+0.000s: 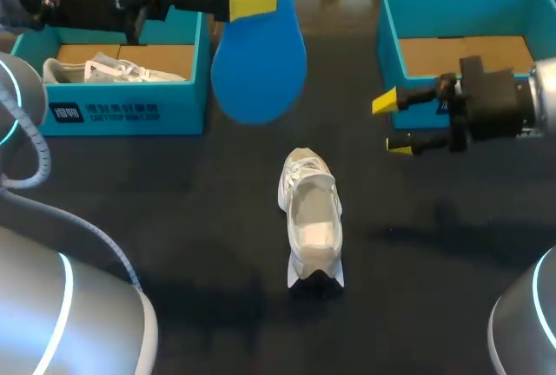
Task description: Take the shoe out of the shoebox, open the shoe tongue, remove and reinsert the insole, then place the shoe into the shoebox
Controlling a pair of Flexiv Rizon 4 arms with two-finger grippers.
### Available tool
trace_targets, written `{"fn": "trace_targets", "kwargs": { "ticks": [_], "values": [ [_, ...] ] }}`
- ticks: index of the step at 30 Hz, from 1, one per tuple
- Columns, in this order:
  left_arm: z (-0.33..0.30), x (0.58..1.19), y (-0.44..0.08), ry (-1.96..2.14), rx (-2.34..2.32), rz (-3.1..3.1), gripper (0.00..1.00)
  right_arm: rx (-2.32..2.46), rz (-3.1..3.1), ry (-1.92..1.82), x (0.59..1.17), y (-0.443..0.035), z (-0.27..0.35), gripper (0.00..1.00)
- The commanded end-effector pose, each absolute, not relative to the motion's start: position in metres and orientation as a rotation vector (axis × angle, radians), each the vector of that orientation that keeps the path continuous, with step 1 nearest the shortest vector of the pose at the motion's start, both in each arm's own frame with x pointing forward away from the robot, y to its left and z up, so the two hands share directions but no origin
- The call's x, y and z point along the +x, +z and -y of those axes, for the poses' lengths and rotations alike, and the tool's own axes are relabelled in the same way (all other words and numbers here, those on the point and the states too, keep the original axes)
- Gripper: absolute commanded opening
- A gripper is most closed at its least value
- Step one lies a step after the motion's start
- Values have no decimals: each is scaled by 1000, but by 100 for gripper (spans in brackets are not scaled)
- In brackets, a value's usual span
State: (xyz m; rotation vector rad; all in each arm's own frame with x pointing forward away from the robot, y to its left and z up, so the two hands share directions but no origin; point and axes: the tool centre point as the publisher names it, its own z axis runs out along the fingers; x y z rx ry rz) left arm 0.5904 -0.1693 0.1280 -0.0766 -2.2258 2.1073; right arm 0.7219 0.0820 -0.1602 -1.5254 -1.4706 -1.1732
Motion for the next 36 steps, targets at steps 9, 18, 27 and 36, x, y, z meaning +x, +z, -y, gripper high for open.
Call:
{"fn": "trace_targets", "kwargs": {
  "ticks": [9,18,27,36],
  "values": [
    [161,604,110,2377,-850,2112,0,-1486,1407,-1150,738,-147,-79,100],
    [173,628,85,2366,-1251,2248,0,-1486,1407,-1150,738,-147,-79,100],
    [180,647,38,2385,-1917,2365,0,-1486,1407,-1150,738,-147,-79,100],
    [180,647,38,2385,-1917,2365,0,-1486,1407,-1150,738,-147,-79,100]
  ]
}}
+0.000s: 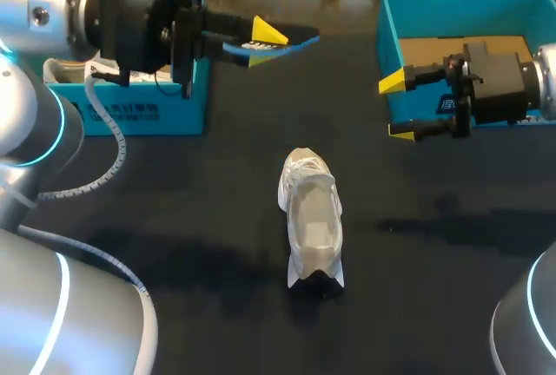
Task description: Take the shoe out of the shoebox, open the shoe tongue, remove and reinsert the insole, then place the shoe into the shoebox
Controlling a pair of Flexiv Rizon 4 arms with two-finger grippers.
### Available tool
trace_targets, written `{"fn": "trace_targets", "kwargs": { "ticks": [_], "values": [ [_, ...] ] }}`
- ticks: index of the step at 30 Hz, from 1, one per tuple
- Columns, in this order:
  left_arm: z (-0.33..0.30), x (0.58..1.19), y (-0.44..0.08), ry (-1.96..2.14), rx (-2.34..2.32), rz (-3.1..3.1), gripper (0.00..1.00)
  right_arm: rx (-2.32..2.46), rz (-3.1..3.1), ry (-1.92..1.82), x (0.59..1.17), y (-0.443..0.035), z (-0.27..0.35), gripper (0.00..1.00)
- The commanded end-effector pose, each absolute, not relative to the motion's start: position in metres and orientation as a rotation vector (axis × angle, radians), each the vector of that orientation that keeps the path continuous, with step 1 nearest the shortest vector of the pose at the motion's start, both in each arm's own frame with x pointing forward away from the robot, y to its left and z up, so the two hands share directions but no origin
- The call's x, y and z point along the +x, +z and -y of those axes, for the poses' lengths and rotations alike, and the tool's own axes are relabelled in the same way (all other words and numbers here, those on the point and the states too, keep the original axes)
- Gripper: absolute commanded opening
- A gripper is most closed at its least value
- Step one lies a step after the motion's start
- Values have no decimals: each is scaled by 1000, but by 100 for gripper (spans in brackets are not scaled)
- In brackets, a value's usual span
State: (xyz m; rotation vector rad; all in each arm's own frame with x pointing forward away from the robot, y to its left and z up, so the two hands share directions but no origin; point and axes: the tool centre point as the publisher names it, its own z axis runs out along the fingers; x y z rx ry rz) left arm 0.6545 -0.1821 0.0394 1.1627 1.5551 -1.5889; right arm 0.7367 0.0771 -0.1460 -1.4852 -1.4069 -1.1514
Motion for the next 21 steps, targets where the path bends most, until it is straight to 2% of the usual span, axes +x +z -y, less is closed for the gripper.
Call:
{"fn": "trace_targets", "kwargs": {
  "ticks": [1,8,12,21],
  "values": [
    [180,647,38,-1490,1197,-1477,0,-1486,1407,-1150,738,-147,-79,100],
    [187,660,-12,-1288,1287,-1281,0,-1486,1407,-1150,738,-147,-79,100],
    [192,673,-43,-1248,1164,-1242,0,-1486,1407,-1150,738,-147,-79,100],
    [192,673,-43,-1248,1164,-1242,0,-1486,1407,-1150,738,-147,-79,100]
  ]
}}
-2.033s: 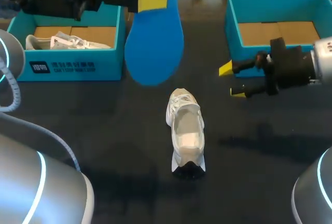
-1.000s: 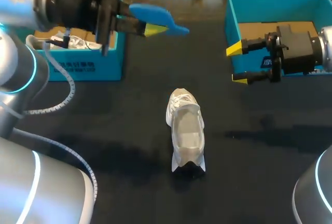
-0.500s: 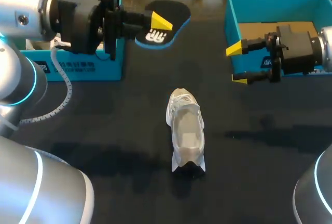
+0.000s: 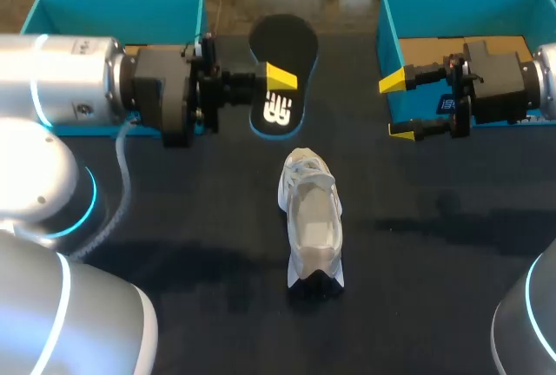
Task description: Take the shoe out of the shoebox, open the shoe tongue, remove and reinsert the insole, then place the shoe into the shoebox
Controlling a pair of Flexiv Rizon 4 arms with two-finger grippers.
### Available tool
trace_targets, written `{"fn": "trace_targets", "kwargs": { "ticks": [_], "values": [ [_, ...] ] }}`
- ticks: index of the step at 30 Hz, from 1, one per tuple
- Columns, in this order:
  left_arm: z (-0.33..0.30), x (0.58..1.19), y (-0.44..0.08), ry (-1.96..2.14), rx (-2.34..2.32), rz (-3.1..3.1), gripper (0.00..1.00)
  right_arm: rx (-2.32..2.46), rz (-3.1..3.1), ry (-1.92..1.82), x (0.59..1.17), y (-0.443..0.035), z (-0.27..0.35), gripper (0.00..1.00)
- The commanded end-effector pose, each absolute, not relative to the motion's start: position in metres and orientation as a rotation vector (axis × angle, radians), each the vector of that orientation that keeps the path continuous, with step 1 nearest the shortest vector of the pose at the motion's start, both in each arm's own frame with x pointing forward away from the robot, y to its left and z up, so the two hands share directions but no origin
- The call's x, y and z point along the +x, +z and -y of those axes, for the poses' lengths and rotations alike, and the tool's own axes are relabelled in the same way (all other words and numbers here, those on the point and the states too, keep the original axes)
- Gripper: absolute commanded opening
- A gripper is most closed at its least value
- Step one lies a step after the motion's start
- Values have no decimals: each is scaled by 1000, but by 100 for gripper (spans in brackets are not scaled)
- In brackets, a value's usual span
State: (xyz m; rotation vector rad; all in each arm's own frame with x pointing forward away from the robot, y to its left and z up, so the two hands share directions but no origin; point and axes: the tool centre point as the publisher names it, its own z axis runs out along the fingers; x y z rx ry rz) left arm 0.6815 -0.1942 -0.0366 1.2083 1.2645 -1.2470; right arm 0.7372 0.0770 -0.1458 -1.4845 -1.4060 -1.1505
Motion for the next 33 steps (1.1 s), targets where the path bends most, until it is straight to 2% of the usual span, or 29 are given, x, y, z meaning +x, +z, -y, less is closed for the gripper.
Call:
{"fn": "trace_targets", "kwargs": {
  "ticks": [1,4,12,24,33],
  "values": [
    [192,673,-43,-1248,1164,-1242,0,-1486,1407,-1150,738,-147,-79,100],
    [192,673,-43,-1248,1164,-1242,0,-1486,1407,-1150,738,-147,-79,100],
    [215,697,-118,-945,1261,-1187,0,-1486,1407,-1150,738,-147,-79,100],
    [219,700,-123,-991,1249,-1189,0,-1486,1407,-1150,738,-147,-79,100],
    [236,718,-148,-1011,1231,-1180,0,-1490,1408,-1120,770,-149,-103,100]
  ]
}}
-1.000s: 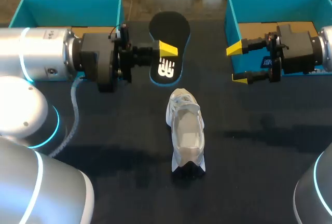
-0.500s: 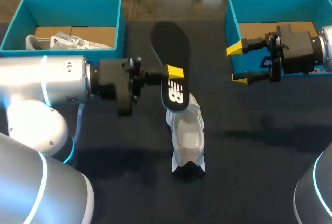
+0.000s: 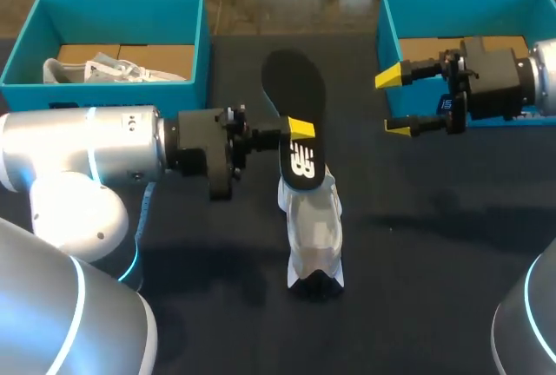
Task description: Take the shoe out of the shoebox, open the shoe tongue, remove and reinsert the insole, then place the shoe into the shoebox
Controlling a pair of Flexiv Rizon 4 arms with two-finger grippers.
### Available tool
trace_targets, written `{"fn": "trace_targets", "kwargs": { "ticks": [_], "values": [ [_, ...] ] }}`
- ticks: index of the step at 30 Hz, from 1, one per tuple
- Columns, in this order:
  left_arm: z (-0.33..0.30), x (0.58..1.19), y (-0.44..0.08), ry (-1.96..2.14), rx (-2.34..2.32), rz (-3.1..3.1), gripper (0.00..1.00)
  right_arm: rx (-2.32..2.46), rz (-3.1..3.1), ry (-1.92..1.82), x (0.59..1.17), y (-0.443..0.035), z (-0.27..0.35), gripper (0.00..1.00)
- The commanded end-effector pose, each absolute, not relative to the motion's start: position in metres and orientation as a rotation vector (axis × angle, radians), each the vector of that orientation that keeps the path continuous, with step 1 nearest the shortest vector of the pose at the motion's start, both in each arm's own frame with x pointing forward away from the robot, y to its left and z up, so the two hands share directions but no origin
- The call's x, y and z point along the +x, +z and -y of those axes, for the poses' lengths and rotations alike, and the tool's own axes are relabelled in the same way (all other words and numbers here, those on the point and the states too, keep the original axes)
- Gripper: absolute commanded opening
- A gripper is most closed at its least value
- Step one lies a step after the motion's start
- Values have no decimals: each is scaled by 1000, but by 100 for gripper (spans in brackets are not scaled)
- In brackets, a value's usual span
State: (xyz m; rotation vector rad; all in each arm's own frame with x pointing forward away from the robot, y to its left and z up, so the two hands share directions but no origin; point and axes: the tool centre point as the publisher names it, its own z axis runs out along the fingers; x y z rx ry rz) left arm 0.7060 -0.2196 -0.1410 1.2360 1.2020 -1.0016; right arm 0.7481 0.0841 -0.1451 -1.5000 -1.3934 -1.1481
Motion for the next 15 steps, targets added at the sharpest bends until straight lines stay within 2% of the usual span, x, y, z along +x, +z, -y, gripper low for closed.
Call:
{"fn": "trace_targets", "kwargs": {
  "ticks": [1,15],
  "values": [
    [237,718,-149,-1020,1223,-1173,0,-1499,1407,-1124,771,-149,-105,100],
    [243,727,-156,-1035,1207,-1175,0,-1456,1385,-1127,780,-153,-120,100]
  ]
}}
